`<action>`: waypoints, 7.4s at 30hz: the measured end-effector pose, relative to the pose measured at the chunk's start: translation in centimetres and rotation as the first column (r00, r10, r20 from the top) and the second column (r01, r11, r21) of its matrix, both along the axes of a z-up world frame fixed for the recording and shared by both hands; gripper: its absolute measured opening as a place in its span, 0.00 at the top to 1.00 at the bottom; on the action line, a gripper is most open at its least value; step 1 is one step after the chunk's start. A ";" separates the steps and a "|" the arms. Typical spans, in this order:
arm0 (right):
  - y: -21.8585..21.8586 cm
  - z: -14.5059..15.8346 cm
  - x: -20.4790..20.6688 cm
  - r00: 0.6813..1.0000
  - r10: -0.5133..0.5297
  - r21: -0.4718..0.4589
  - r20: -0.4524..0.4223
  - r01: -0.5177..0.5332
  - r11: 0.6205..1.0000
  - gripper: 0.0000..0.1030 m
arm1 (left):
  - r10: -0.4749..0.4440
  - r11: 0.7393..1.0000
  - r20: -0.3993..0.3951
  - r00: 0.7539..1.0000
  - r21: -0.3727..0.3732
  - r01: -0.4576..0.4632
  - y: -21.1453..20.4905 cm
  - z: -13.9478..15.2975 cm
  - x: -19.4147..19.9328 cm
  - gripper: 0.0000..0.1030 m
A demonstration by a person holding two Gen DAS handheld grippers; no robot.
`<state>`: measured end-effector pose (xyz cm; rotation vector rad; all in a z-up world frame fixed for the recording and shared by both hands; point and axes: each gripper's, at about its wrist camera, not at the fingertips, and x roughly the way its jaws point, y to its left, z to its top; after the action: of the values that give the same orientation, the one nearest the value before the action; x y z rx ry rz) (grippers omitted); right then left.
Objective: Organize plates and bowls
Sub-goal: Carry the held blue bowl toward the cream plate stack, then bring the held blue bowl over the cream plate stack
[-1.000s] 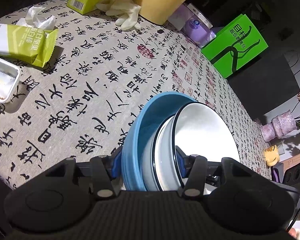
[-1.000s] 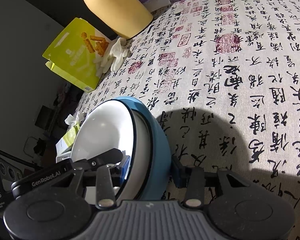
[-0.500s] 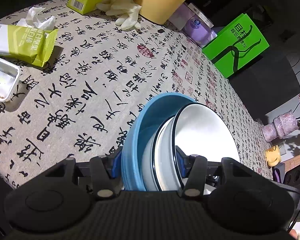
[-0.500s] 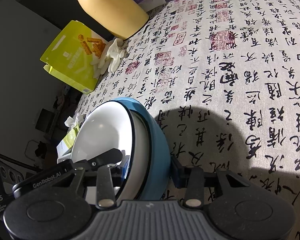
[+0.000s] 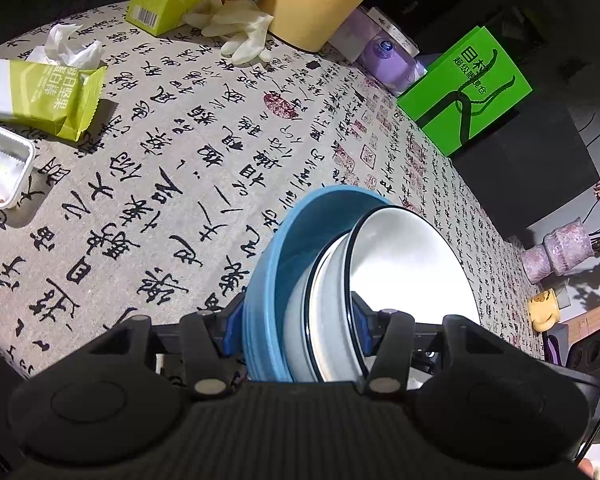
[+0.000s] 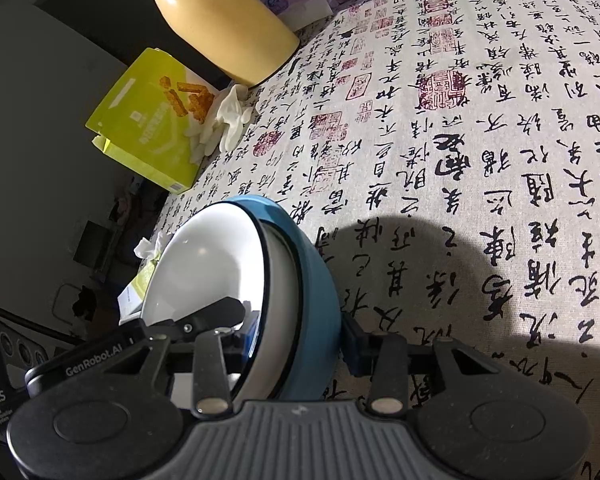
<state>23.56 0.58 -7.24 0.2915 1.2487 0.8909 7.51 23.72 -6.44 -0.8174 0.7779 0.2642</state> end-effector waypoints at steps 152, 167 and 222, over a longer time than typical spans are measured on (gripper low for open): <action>-17.6 4.3 1.0 0.983 -0.172 0.148 0.070 0.160 0.976 0.61 | -0.166 0.978 0.067 0.984 0.143 0.155 -16.4 6.0 4.3 0.50; -20.1 4.7 0.4 0.978 -0.195 0.163 0.075 0.181 0.970 0.61 | -0.190 0.972 0.071 0.979 0.158 0.177 -18.7 6.6 4.0 0.50; -30.0 2.8 0.2 0.938 -0.342 0.170 0.051 0.329 0.929 0.61 | -0.341 0.929 0.036 0.940 0.164 0.331 -28.0 5.1 7.5 0.50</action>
<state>23.74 -29.44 -4.49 0.5745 1.0152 0.6983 15.05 -4.25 -1.29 -0.5309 0.8122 -0.0088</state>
